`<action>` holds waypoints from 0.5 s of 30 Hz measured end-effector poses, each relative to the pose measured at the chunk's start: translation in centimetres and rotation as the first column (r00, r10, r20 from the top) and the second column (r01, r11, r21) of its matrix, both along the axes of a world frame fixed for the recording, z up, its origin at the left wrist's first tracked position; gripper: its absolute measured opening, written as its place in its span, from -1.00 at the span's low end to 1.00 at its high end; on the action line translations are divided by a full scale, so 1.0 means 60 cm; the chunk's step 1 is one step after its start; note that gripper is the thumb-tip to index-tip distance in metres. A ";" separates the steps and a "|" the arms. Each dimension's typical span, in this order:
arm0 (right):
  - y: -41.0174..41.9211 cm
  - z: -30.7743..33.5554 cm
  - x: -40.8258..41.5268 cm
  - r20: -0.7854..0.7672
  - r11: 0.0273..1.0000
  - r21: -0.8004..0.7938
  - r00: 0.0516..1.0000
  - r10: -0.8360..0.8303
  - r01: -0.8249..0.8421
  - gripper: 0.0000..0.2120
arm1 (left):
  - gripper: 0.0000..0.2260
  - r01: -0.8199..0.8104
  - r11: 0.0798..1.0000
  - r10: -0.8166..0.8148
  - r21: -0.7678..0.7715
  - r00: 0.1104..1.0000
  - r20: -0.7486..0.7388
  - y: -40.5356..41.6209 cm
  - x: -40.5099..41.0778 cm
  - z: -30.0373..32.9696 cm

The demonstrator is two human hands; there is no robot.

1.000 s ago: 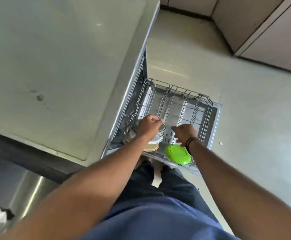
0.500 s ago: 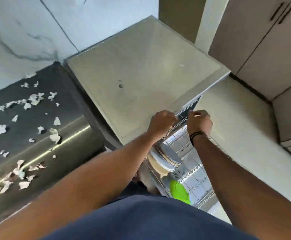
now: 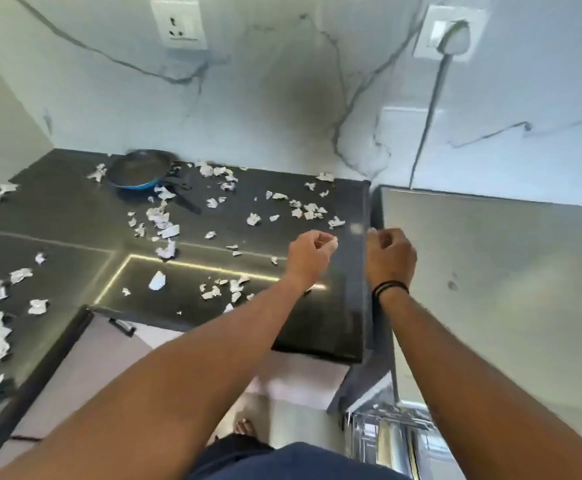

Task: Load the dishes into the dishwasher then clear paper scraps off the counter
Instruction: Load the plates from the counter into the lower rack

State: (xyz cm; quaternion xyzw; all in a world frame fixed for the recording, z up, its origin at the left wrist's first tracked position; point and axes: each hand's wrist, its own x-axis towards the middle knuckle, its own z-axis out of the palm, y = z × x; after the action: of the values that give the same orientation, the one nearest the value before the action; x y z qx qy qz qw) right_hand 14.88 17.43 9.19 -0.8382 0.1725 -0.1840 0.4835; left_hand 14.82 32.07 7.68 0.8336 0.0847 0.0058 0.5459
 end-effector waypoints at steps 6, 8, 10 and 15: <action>0.289 0.008 0.069 0.000 0.938 -0.042 0.939 0.344 -0.344 -0.83 | -0.88 -0.336 0.941 0.336 -0.029 0.942 -0.001 0.304 0.000 -0.015; 0.381 0.004 0.080 -0.006 0.894 -0.044 0.895 0.447 -0.447 -0.83 | -0.85 -0.456 0.890 0.456 -0.023 0.890 -0.004 0.396 -0.017 -0.016; 0.477 0.002 0.084 -0.014 0.841 -0.052 0.842 0.539 -0.538 -0.82 | -0.88 -0.575 0.817 0.576 -0.032 0.818 -0.005 0.487 -0.043 -0.019; 0.673 -0.001 0.062 -0.044 0.706 -0.043 0.707 0.706 -0.707 -0.85 | -0.95 -0.755 0.654 0.753 -0.040 0.655 -0.052 0.663 -0.120 -0.041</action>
State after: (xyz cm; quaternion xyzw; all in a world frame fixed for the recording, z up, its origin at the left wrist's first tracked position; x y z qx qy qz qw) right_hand 18.58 57.83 9.15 -0.8559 -0.1607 0.0202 0.4912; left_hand 7.63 71.86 5.24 0.7072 0.4312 0.2166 0.5168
